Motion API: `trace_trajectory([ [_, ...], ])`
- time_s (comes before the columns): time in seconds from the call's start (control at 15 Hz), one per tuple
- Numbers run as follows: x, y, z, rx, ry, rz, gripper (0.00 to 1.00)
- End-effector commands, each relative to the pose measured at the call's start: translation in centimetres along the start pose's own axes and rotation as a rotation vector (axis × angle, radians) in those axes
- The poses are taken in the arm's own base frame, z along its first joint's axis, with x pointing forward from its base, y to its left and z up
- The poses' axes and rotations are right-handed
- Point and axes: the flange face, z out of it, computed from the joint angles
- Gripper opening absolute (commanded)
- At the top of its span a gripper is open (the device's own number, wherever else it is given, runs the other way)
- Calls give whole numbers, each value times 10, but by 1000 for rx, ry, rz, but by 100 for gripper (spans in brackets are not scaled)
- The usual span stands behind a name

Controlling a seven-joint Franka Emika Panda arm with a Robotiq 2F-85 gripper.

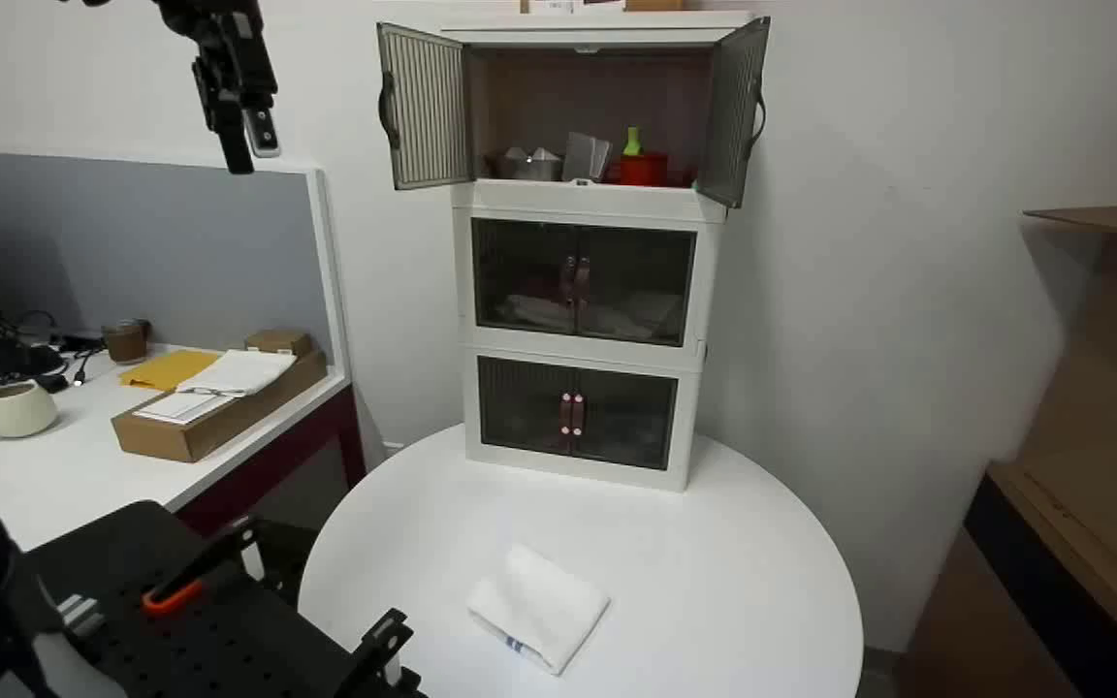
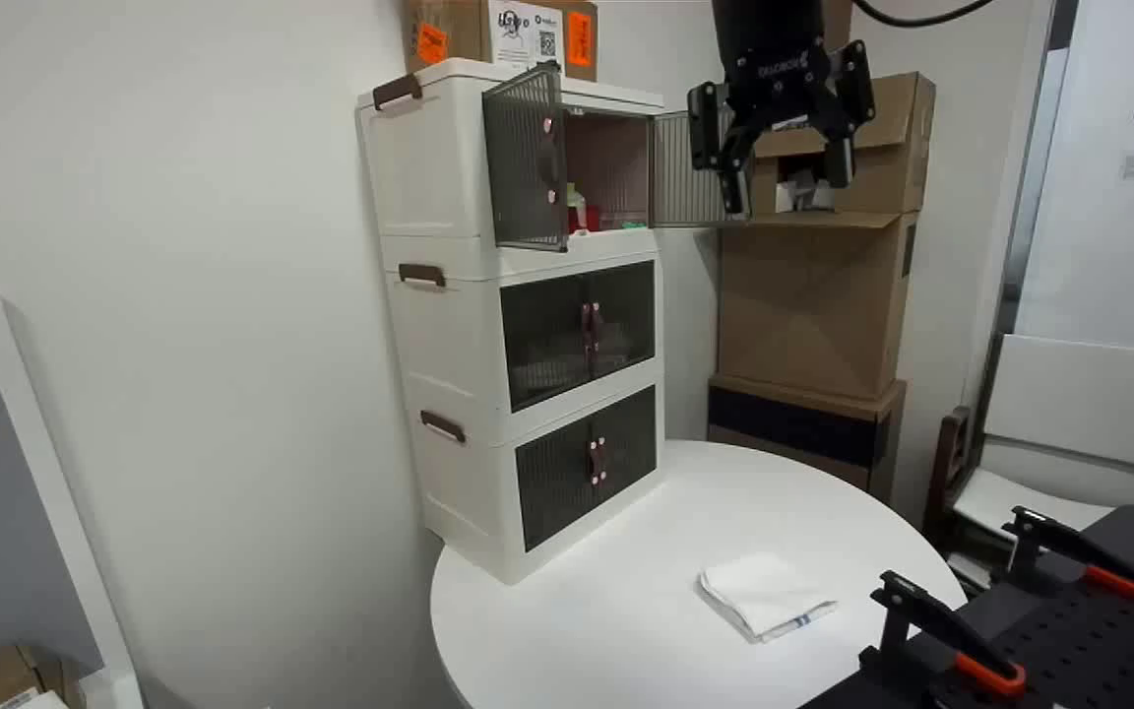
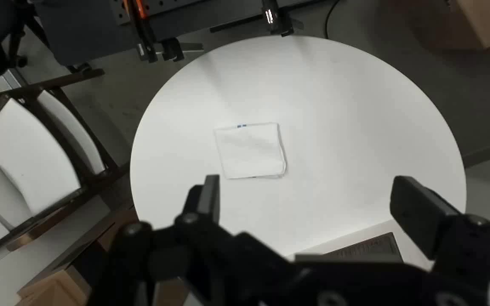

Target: Remove the jug from the topmost cabinet.

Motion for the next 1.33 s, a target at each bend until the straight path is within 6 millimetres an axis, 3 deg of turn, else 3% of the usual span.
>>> trace_trajectory([
  [0.0,0,0,-1,0,1,0,100],
  [0.33,0,0,-2,1,2,0,100],
  [0.6,37,21,-17,-26,163,66,100],
  [0.87,108,82,-36,-9,300,119,100],
  [1.07,175,124,-40,137,375,154,100],
  [1.27,239,140,-33,295,387,117,100],
])
